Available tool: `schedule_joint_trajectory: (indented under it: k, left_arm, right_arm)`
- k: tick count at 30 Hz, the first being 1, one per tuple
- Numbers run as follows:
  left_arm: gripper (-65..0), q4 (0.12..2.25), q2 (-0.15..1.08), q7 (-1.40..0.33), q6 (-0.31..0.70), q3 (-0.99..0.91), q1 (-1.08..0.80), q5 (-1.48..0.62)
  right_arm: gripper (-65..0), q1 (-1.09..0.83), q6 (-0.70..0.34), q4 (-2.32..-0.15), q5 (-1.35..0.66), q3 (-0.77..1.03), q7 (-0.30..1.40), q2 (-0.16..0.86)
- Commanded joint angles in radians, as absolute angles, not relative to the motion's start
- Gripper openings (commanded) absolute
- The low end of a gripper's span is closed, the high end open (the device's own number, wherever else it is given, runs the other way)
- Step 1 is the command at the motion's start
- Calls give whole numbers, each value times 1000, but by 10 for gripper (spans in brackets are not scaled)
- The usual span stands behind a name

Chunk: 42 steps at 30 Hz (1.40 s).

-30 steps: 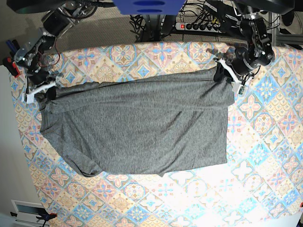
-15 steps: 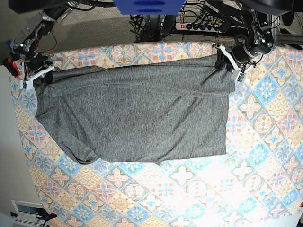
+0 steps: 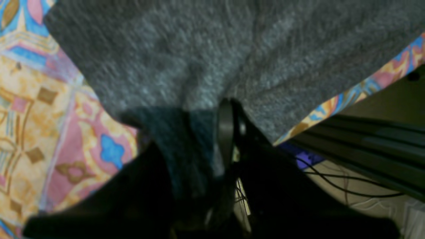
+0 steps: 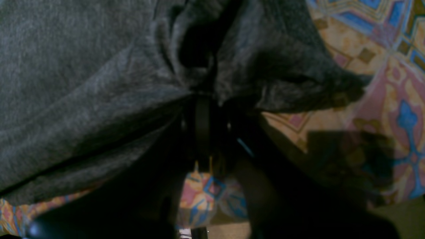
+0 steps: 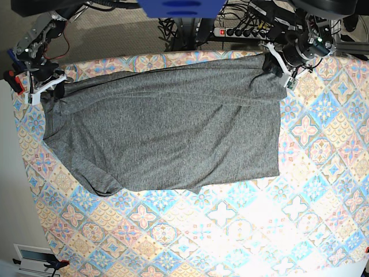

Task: Layout the t-shirt on the table in an organized manner, then fold the t-shirt properly
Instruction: 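Pull the grasped shirt edge away from the shirt body with both grippers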

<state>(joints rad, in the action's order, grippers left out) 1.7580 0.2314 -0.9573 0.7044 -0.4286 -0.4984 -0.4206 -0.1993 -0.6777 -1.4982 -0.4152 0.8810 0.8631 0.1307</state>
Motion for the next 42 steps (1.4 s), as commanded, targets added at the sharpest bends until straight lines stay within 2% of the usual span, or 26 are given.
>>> schedule_joint_trajectory:
  k: [1, 6, 9, 12, 17, 21, 24, 32, 42]
  left_arm:
    - [-581, 1750, 240, -964, 698, -433, -490, -407]
    - [-563, 1730, 242, -964, 698, -433, -484, -407]
    - [-503, 1730, 249, -964, 698, -433, -483, -407]
    - [-435, 1732, 259, -964, 698, -432, -483, -410]
    - [-348, 1817, 262, -967, 698, -432, -515, -409]
    - [-320, 1911, 263, -1038, 698, -432, -529, -410]
    - [-319, 1945, 275, -1093, 698, -432, -524, -414]
    - [-319, 1971, 275, -1107, 698, -432, -512, -420]
    - [-319, 2040, 289, -1101, 698, -430, -512, -421]
  right_arm:
    - [-639, -197, -673, -1511, -406, 888, 862, 148]
    - [-497, -197, -673, -1515, -406, 888, 863, 148]
    - [-411, -197, -673, -1515, -406, 888, 863, 148]
    - [-366, -197, -673, -1517, -409, 888, 863, 148]
    - [-359, -197, -673, -1517, -409, 888, 863, 148]
    - [-359, -202, -673, -1547, -407, 888, 863, 148]
    - [-359, -228, -673, -1616, -407, 889, 863, 148]
    - [-359, -259, -671, -1774, -404, 952, 863, 147]
    - [-359, -252, -671, -1787, -404, 960, 905, 147]
